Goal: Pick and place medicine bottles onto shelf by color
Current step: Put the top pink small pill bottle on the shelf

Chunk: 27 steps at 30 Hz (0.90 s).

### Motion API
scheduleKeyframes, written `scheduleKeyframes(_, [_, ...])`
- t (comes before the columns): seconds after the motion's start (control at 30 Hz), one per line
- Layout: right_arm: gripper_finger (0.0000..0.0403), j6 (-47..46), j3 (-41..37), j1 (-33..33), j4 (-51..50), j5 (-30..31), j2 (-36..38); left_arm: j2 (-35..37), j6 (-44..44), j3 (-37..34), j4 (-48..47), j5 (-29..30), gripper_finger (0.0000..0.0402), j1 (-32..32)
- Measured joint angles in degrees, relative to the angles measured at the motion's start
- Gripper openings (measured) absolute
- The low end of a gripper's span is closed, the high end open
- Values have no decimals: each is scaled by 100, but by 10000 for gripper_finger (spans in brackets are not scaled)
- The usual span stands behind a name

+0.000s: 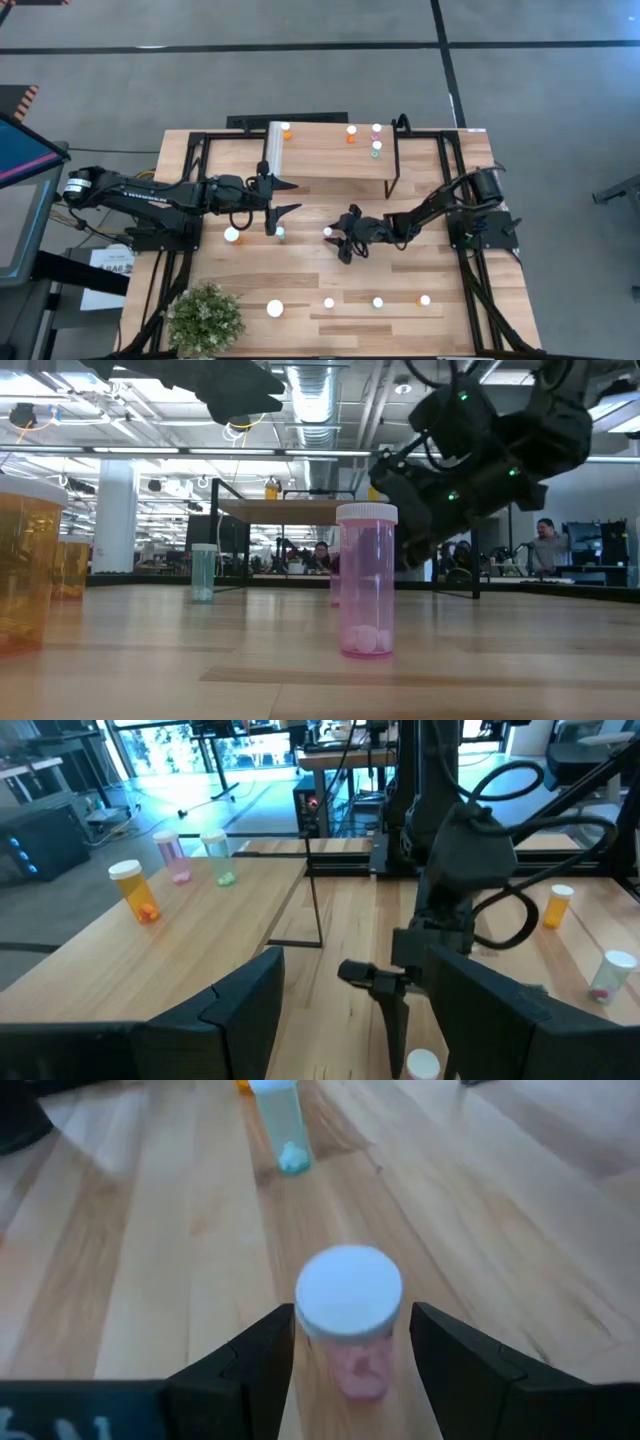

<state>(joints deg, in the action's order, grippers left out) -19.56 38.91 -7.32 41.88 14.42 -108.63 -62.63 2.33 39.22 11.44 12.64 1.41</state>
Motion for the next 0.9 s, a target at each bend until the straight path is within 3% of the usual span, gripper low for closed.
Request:
scheduleKeyframes(0.33, [214, -36, 272, 76, -84, -263, -318, 0, 2, 0, -20, -2, 229, 0])
scheduleKeyframes(0.9, [131, -51, 272, 65, -99, -278, -311, 0, 2, 0, -40, -2, 229, 0])
